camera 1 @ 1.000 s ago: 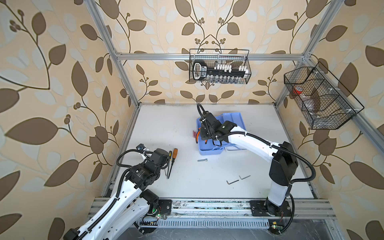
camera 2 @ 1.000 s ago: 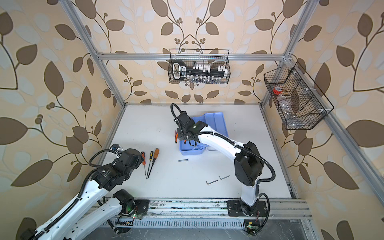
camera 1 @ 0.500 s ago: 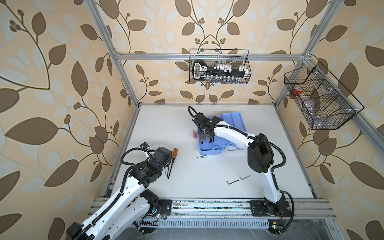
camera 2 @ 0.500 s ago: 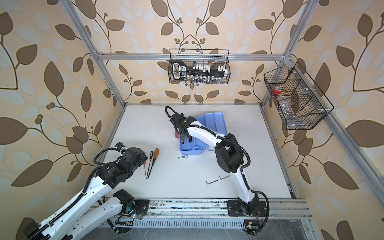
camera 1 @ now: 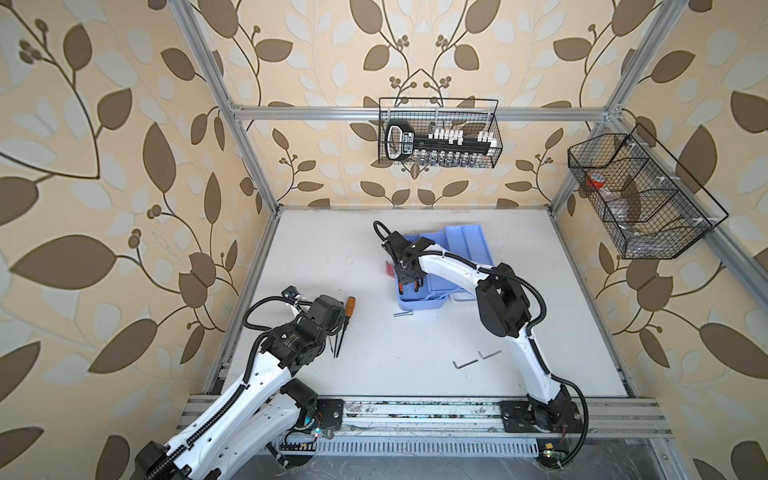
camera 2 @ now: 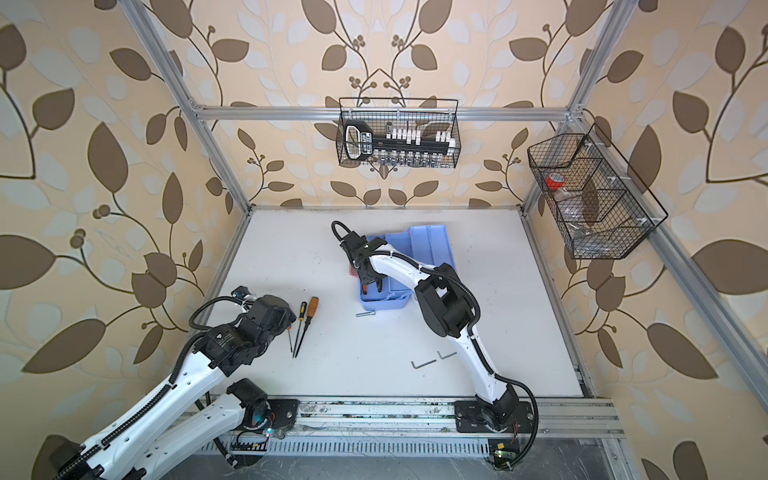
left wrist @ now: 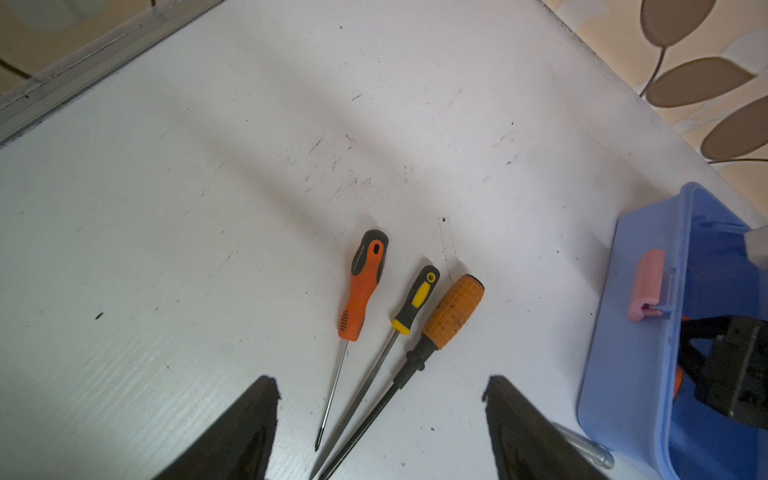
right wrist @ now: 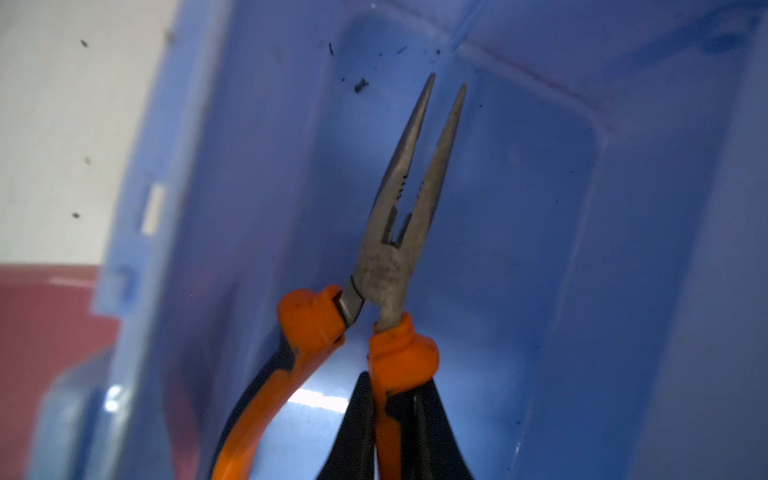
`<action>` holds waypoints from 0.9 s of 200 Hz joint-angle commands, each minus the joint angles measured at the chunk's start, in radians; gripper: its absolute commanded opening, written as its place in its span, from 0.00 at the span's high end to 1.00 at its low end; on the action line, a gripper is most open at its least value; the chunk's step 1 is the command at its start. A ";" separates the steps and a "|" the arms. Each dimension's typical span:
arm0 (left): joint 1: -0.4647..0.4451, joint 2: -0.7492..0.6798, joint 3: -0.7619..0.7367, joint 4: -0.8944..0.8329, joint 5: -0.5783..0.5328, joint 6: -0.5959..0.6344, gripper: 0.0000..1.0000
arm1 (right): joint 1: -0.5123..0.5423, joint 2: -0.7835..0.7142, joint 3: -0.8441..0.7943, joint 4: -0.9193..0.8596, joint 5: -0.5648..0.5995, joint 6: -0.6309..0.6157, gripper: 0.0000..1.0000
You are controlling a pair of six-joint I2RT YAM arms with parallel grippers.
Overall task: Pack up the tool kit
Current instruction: 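Carry the pliers with the right gripper into the open blue box, then open the right gripper to drop the pliers and lift away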
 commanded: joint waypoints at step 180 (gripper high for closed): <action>0.014 0.076 -0.064 -0.009 -0.014 -0.029 0.54 | 0.184 -0.457 -0.266 0.186 -0.215 0.121 0.58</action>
